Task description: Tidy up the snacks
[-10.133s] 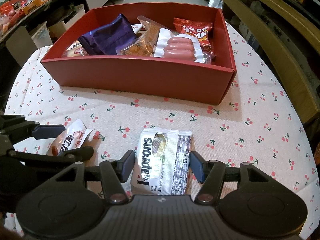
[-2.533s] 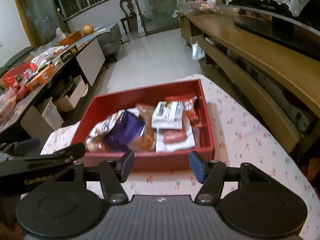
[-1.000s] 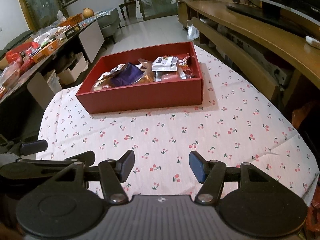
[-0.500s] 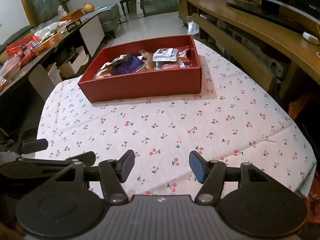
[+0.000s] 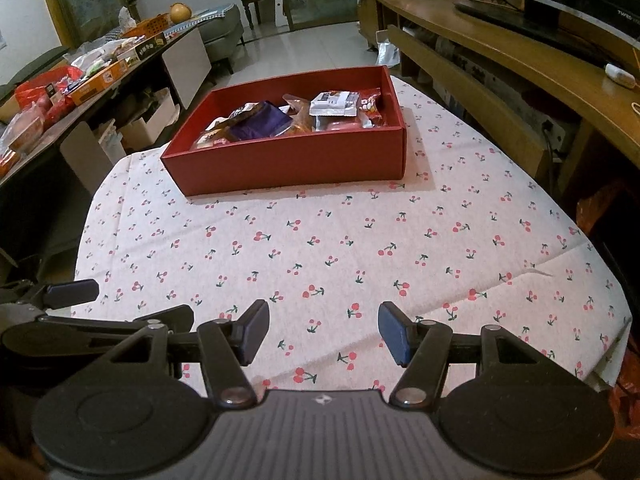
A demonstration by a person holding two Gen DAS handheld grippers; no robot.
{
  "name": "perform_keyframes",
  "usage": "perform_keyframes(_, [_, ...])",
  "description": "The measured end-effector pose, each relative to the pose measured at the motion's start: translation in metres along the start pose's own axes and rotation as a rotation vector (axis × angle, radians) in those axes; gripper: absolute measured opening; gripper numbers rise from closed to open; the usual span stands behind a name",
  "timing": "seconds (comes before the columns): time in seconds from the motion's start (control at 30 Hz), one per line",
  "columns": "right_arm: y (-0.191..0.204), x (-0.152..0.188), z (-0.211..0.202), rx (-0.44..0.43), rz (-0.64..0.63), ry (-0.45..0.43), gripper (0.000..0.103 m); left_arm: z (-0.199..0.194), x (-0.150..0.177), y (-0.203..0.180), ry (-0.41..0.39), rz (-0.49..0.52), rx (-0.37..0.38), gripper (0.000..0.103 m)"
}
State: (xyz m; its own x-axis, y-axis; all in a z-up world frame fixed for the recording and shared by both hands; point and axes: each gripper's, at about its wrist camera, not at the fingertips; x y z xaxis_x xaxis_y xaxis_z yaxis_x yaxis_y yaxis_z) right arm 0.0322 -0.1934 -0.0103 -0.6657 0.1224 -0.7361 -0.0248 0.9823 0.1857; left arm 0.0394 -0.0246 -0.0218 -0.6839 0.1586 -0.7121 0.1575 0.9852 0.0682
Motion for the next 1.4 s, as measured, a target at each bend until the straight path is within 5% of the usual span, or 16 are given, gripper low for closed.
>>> perform_keyframes(1.4, [0.0026, 0.0074, -0.0025, -0.004, -0.016, 0.019, 0.070, -0.0012, 0.0080, 0.0014, 0.026, -0.014, 0.003, 0.101])
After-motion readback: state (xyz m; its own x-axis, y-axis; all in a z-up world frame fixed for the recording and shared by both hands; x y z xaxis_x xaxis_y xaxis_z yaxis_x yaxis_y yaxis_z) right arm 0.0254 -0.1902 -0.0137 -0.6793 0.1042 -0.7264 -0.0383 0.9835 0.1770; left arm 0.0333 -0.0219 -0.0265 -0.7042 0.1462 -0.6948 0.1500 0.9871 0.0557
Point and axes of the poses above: each gripper's, at about its wrist camera, not at the fingertips, and z roughly the way its jaws point, y to its left, x to its underside, and after that the axes turned 9 degrees about -y, right-handed
